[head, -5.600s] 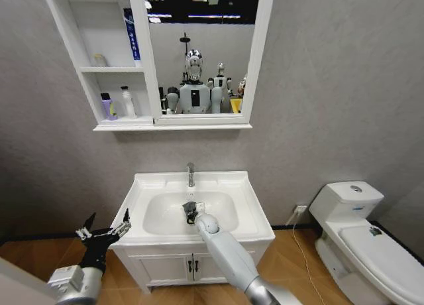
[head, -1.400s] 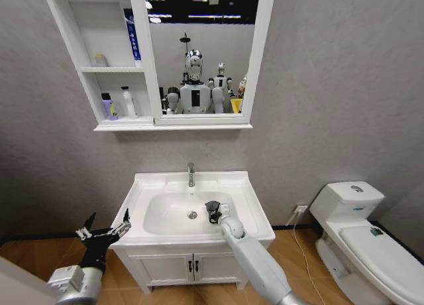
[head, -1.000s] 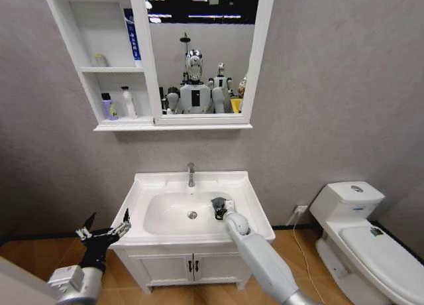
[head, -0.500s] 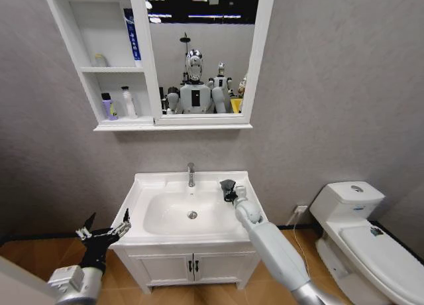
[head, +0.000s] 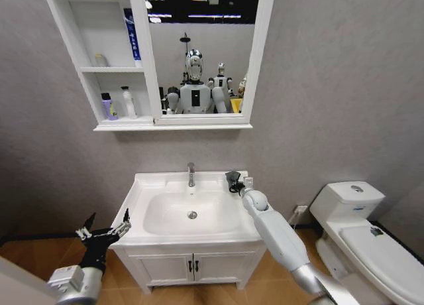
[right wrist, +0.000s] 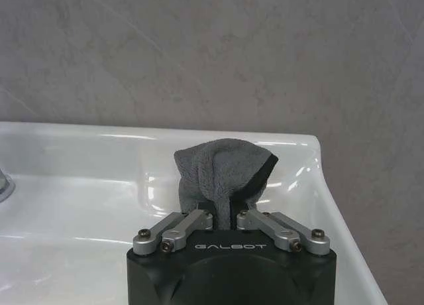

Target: Move facial cleanser and shampoo from washbasin to cabinet, then wipe washbasin with towel.

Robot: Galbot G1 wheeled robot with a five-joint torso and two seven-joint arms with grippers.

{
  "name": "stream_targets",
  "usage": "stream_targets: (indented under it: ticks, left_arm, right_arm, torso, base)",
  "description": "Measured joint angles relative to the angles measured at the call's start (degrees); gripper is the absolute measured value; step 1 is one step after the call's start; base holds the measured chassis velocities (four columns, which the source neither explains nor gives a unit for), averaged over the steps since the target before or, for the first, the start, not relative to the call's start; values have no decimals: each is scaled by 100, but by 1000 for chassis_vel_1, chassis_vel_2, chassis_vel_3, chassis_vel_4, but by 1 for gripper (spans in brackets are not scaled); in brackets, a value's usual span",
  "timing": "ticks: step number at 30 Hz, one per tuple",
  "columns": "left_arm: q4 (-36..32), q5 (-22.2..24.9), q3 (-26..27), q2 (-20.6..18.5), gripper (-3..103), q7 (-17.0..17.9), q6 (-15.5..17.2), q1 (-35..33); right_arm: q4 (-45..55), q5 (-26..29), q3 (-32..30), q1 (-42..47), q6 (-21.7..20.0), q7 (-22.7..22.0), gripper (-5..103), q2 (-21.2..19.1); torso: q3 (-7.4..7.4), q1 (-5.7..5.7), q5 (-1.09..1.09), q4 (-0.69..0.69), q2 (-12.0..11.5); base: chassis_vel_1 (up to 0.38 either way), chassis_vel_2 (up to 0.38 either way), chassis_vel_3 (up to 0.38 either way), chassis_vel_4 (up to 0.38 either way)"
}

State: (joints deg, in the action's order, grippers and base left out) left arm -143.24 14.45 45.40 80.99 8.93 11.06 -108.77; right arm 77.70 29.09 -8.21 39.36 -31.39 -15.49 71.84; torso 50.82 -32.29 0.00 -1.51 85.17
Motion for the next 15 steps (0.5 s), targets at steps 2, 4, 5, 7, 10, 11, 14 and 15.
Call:
stream_targets:
  ticks: [2,4,5,7,10,11,14,15]
  left_arm:
    - [0,0,0,0,100,0,0,0]
    - [0,0,0,0,100,0,0,0]
    - [0,0,0,0,100,0,0,0]
    - [0,0,0,0,100,0,0,0]
    - [0,0,0,0,100,0,1,0]
    - [0,0,0,0,100,0,0,0]
    - [0,0,0,0,100,0,0,0]
    - [0,0,0,0,100,0,0,0]
  right_arm:
    - [-29,-57,-29,27,-14,-11,20,-4]
    - [-49,-99,-49,43,-14,-7,20,-15]
    - [-54,-135,-60,56,-12,-2,30,-31]
    - [-52,-185,-71,67,15,1,35,-40]
    - [-2,-268,-83,90,80,32,41,-68]
    - [15,-296,-83,91,101,35,47,-79]
    - [23,-342,-83,91,115,36,57,-83]
    - [34,-364,-83,95,117,25,63,-93]
  torso:
    - [0,0,0,0,0]
    - [0,0,0,0,0]
    - [0,0,0,-1,0]
    - [0,0,0,0,0]
    - [0,0,0,0,0]
    - [0,0,0,0,0]
    - [0,0,0,0,1]
    - [0,0,0,0,0]
  base:
    - [0,0,0,0]
    - [0,0,0,0]
    - [0,0,0,0]
    - [0,0,0,0]
    - [0,0,0,0]
    - [0,0,0,0]
    - [0,0,0,0]
    - [0,0,0,0]
